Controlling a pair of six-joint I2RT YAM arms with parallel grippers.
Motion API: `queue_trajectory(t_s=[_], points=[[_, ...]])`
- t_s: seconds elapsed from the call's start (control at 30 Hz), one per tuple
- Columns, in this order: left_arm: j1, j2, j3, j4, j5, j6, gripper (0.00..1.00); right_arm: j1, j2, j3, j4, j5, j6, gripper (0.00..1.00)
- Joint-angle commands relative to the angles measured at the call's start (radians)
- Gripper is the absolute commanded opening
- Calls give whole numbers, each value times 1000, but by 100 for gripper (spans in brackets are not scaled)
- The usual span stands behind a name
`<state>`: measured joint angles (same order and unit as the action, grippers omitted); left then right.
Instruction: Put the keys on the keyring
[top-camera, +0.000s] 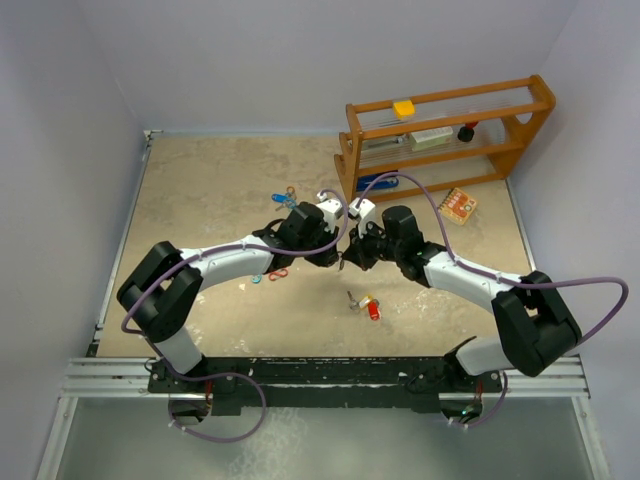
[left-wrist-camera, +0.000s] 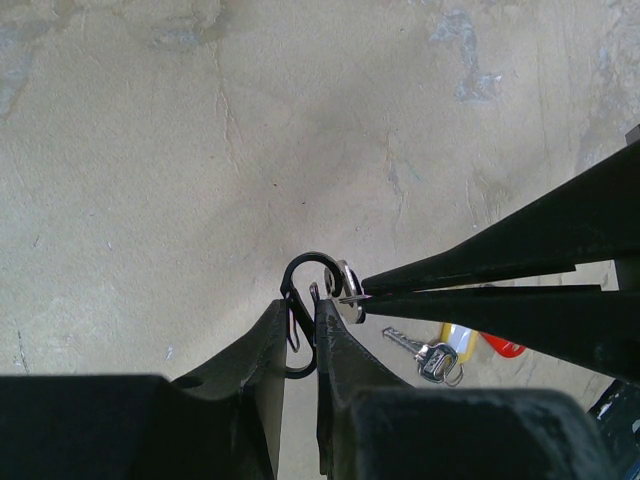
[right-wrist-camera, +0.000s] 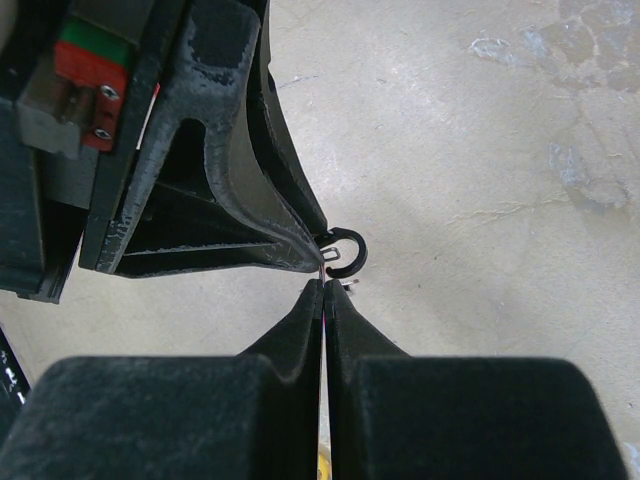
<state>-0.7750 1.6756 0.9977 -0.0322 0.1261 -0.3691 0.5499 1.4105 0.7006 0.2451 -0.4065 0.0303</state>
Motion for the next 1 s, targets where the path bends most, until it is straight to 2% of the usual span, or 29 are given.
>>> queue_trajectory(t_s=[0.0,0.97], points=[[-7,-9,42,20,3,27,0,8,-18,5,26,7,-20,0],[-11,-44,38,18,-12,23,0,8,-2,-4,30,10,-19,0]])
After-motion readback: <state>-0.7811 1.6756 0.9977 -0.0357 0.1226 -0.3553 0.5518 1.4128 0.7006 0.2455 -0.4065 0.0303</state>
